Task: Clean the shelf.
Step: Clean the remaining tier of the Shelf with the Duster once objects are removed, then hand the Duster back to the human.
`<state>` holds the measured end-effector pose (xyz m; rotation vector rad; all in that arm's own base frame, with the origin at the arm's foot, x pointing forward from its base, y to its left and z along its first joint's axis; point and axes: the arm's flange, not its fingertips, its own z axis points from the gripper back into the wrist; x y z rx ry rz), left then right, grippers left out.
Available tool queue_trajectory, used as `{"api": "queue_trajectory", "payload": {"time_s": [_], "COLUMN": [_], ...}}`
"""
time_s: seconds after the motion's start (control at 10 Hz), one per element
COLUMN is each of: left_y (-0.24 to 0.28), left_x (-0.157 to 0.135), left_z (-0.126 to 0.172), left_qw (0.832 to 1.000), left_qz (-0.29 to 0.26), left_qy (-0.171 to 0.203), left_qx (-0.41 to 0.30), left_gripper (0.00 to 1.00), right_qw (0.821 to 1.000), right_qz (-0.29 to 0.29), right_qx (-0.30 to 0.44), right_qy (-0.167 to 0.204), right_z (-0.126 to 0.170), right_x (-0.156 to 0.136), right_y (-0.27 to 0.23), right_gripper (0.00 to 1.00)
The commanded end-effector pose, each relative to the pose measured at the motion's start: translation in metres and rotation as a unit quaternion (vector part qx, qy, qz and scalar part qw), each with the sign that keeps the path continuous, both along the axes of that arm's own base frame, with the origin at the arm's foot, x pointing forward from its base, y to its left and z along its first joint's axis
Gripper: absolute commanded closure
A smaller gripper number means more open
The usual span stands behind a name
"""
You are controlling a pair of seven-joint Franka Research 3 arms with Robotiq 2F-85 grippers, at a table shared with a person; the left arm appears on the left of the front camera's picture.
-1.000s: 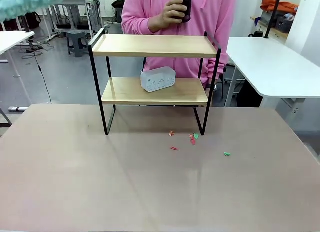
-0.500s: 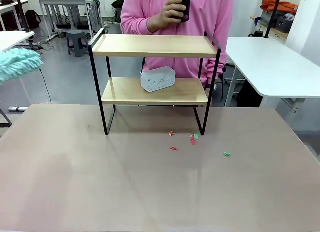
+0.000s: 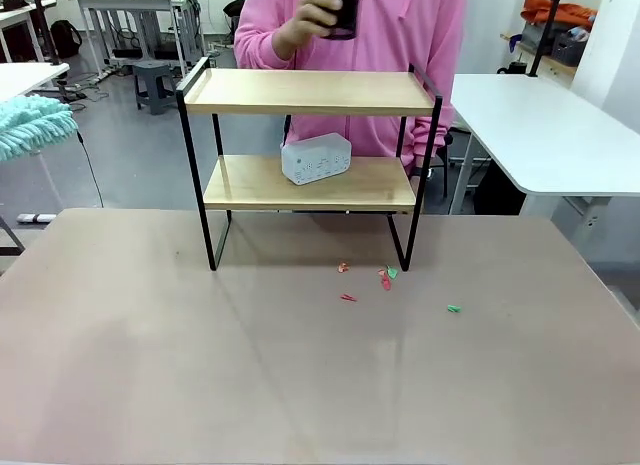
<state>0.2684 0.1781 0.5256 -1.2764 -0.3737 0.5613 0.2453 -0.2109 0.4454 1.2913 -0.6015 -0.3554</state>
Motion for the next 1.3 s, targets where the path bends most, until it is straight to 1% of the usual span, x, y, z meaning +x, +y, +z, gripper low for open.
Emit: {"api": "queue_trajectory", "payload": {"time_s": [0.0, 1.0, 1.1, 1.2], "left_y": [-0.001, -0.001, -0.001, -0.017], "left_x": [0.002, 0.002, 0.001, 0.007], "left_z": [0.002, 0.002, -0.001, 0.018], "left_qw": [1.0, 1.0, 1.0, 0.999], "left_qz": [-0.008, -0.008, -0.003, -0.032], "left_qy": [-0.009, -0.009, 0.001, -0.038], "left_qx": [0.002, 0.002, 0.0, -0.008], "left_gripper": [0.88, 0.88, 0.88, 0.88], "right_qw": [1.0, 1.0, 1.0, 0.999], "right_qz": [-0.003, -0.003, 0.0, -0.012], "right_qx": [0.004, 0.004, 0.0, -0.021], "right_qy": [-0.012, -0.012, 0.0, -0.044], "right_z": [0.003, 0.003, 0.0, 0.027], "right_x": [0.002, 0.002, 0.0, 0.001], "right_y": [0.0, 0.0, 0.0, 0.002], "right_gripper": [0.0, 0.0, 0.0, 0.0]}}
